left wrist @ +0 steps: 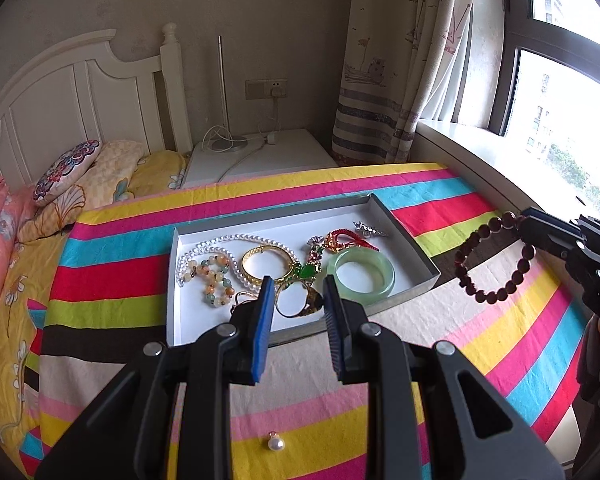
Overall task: Organize jewelry
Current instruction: 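Carry the ring and the dark red bracelet over the box with both grippers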
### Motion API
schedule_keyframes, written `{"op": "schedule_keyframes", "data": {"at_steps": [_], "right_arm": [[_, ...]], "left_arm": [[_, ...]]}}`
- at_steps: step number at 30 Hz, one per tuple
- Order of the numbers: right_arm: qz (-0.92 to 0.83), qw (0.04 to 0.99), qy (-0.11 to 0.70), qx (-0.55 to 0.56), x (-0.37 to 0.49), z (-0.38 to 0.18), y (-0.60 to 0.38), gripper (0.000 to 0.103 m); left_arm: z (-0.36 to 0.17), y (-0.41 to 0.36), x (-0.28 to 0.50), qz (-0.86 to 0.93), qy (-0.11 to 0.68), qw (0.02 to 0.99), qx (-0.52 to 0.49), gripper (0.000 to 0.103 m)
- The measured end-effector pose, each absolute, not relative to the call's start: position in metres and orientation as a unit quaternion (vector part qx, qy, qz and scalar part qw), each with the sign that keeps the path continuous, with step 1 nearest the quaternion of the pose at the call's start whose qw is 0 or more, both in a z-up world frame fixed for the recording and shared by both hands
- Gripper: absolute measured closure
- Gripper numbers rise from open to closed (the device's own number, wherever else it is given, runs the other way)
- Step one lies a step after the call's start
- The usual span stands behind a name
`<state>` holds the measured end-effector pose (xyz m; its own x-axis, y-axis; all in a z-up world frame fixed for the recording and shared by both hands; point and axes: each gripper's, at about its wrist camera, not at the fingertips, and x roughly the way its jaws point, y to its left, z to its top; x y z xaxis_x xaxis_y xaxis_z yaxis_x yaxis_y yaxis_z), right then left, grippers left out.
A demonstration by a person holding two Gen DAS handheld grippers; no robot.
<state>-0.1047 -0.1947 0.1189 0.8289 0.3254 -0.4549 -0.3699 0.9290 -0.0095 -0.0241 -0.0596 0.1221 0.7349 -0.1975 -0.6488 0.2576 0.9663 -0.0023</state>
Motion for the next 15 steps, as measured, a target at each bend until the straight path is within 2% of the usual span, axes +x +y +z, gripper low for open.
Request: {"op": "schedule_keyframes", "data": {"at_steps": [7,15], "right_arm": [[0.191,0.953,0.227,-0.058,-0.065,0.133,-0.179,0.091],[0.196,0.951,0.229,-0.062,-0.005,0.152,-0.162,0.091]], "left_arm": [[0.119,-0.064,0.005,-0.130,0.352,0.926,0.042,0.079],[0.143,-0.050,0.042,-0.117,0.352,0.927,0.047,0.079]]}}
